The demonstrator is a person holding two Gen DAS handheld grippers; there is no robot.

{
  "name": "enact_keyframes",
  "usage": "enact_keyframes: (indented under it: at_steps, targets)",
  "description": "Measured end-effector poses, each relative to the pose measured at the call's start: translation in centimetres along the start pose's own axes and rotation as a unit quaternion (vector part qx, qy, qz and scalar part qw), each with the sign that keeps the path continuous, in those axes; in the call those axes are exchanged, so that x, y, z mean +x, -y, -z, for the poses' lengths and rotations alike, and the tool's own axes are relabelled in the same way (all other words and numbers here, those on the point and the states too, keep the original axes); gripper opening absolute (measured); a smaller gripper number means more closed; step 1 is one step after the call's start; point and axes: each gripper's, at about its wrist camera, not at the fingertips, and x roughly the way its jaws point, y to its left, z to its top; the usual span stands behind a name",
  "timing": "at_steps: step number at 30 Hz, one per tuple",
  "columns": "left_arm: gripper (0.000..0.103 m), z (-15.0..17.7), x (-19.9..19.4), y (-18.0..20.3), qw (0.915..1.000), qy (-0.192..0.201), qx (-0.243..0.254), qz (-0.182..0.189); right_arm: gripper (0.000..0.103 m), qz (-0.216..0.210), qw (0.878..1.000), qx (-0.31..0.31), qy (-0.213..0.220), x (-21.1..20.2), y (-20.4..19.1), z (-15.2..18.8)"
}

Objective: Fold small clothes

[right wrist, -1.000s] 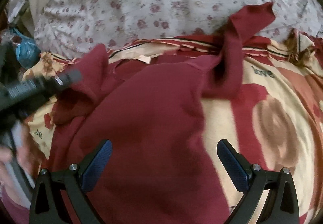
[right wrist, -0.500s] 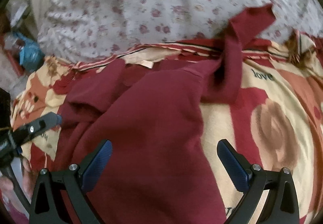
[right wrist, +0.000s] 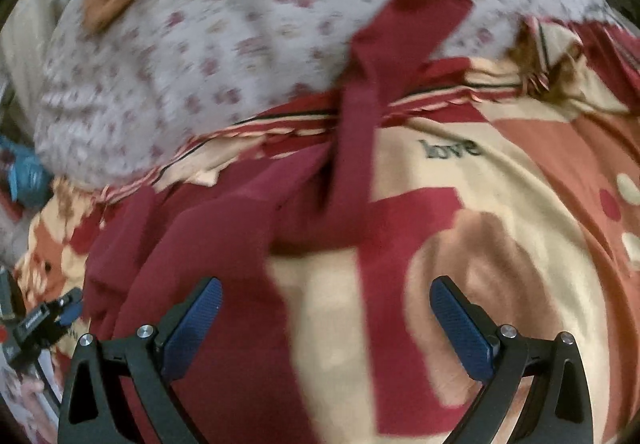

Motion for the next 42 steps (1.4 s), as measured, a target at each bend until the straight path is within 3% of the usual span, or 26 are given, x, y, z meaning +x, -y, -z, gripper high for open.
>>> enact_keyframes:
  at_steps: [3,6,8,9,13,17,19,20,23,24,27,29,32,33,34,36,42]
  targets:
    - [0.065,-0.4,1.6,0.5,0.9997,-0.022,0.003,-0.002,0.103,-0.009,1.000,0.018,0.007,0.9,1.1,-1.1]
    - [0.065,-0.6,2.0,1.0,0.9999,-0.009,0.003,-0.014,0.102,-0.027,0.999,0.019,-0.016,3.1,0.8,-2.1]
    - [0.066,-0.8,2.1,0.9,0.9999,-0.006,-0.002,-0.012,0.096,-0.044,0.998,0.017,-0.030,4.1,0.0,-2.5]
    - [0.066,-0.8,2.1,0.8,0.9999,-0.003,-0.005,-0.010,0.091,-0.049,0.998,0.014,-0.030,4.3,-0.7,-2.8]
    - [0.067,-0.6,2.4,0.6,1.0000,0.007,-0.005,-0.004,0.090,-0.054,0.999,0.001,0.000,3.7,-2.3,-3.0]
    - [0.071,-0.5,2.6,0.7,0.9998,0.016,-0.008,-0.004,0.083,-0.053,0.998,-0.032,-0.006,5.2,-3.6,-3.6]
    - [0.071,-0.4,2.6,0.9,0.9997,0.020,0.001,-0.011,0.057,-0.070,0.997,-0.040,-0.010,6.4,-4.1,-3.9]
    - [0.071,-0.3,2.7,1.0,0.9997,0.020,0.005,-0.012,0.052,-0.073,0.996,-0.050,-0.004,6.6,-4.4,-4.0]
    - [0.071,-0.3,2.6,0.9,0.9997,0.023,0.008,-0.010,0.010,-0.041,0.996,-0.076,0.028,4.9,-4.5,-3.9]
    - [0.071,-0.3,2.6,0.8,0.9997,0.023,0.006,-0.007,0.006,-0.032,0.995,-0.079,0.042,3.9,-4.1,-3.8]
    - [0.071,-0.4,2.6,0.6,0.9997,0.025,-0.001,0.000,0.006,-0.026,0.996,-0.067,0.061,1.4,-1.8,-3.6]
    - [0.071,-0.3,2.6,0.6,0.9997,0.026,-0.001,-0.001,0.006,-0.022,0.997,-0.054,0.048,1.0,0.0,-3.4]
    - [0.071,-0.1,2.6,0.9,0.9995,0.029,0.006,-0.007,0.008,-0.063,0.998,-0.011,0.022,1.2,1.5,-3.0]
    - [0.071,0.0,2.6,0.9,0.9995,0.030,0.008,-0.008,0.014,-0.076,0.997,0.012,0.019,1.2,1.7,-3.0]
    - [0.071,0.0,2.6,0.8,0.9995,0.031,0.009,-0.008,0.032,-0.084,0.996,0.028,0.014,1.3,1.6,-3.0]
    - [0.071,0.0,2.6,0.8,0.9994,0.032,0.009,-0.006,0.057,-0.099,0.994,0.039,0.011,1.3,0.9,-3.0]
    - [0.071,0.0,2.7,0.7,0.9994,0.032,0.008,-0.005,0.058,-0.103,0.994,-0.004,0.027,0.8,-3.5,-3.7]
